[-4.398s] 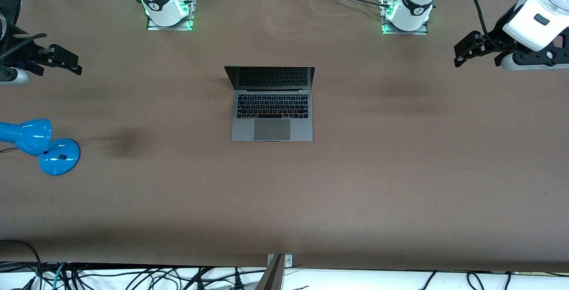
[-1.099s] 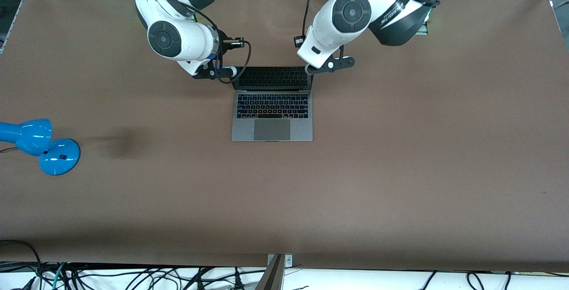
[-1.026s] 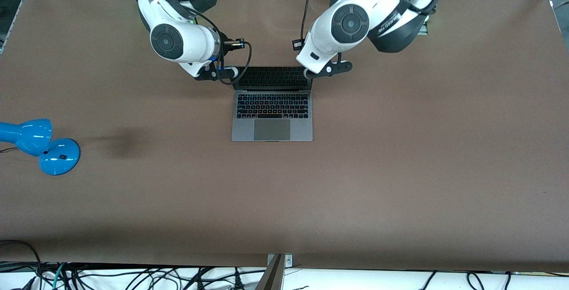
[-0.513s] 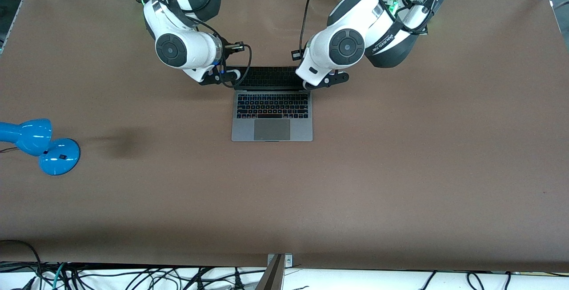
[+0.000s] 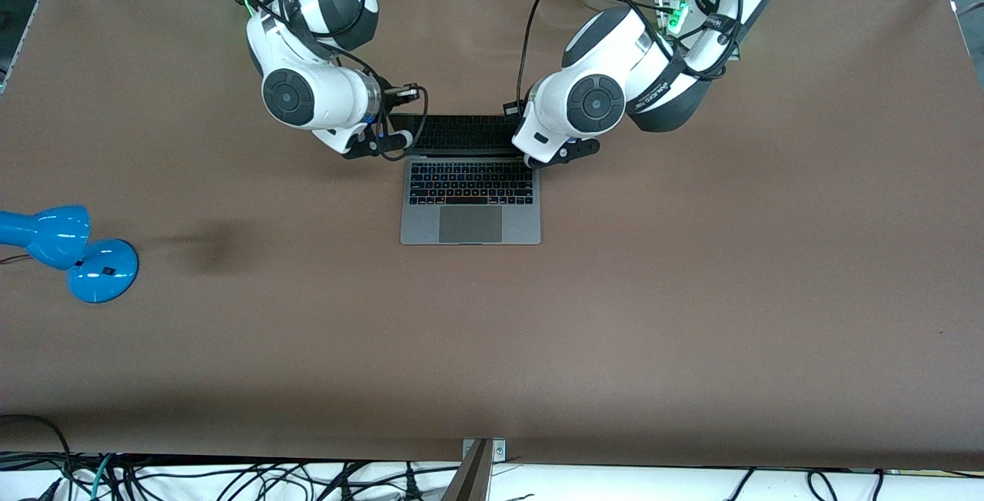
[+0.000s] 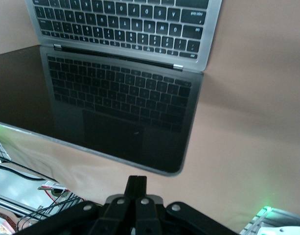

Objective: Close laptop with both arms from behind
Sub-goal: 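Lower both grippers behind the screen's back edge, then push the screen forward with both grippers, tilting it toward the keyboard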

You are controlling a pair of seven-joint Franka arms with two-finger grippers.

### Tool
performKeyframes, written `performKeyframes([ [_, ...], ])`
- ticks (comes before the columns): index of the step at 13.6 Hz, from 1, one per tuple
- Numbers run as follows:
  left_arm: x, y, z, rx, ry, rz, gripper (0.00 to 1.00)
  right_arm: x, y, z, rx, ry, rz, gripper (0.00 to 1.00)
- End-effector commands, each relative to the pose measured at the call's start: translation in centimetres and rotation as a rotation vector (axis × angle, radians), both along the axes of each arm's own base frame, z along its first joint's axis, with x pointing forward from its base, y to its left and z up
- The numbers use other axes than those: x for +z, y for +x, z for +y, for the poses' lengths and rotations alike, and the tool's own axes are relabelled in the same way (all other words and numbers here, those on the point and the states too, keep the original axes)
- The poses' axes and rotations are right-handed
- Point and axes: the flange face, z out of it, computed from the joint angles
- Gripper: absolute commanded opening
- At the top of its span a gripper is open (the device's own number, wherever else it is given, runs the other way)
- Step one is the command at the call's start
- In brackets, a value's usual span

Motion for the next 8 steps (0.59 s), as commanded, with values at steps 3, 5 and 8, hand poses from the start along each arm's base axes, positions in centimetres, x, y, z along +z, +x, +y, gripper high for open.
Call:
performKeyframes([
  [3, -1.6, 0.7, 0.1, 0.007, 0.009, -0.028, 0.0, 0.6, 1.5, -1.4, -0.017, 0.029, -0.067, 0.0],
  [5, -1.7, 1.1, 0.4, 0.002, 0.022, -0.046, 0.0, 0.6, 2.1, -1.5, -0.028, 0.038, -0.096, 0.0],
  [8, -1.7, 1.8, 0.6, 0.018, 0.012, -0.067, 0.0, 1.2, 3.0, -1.9, -0.046, 0.049, -0.122, 0.0],
])
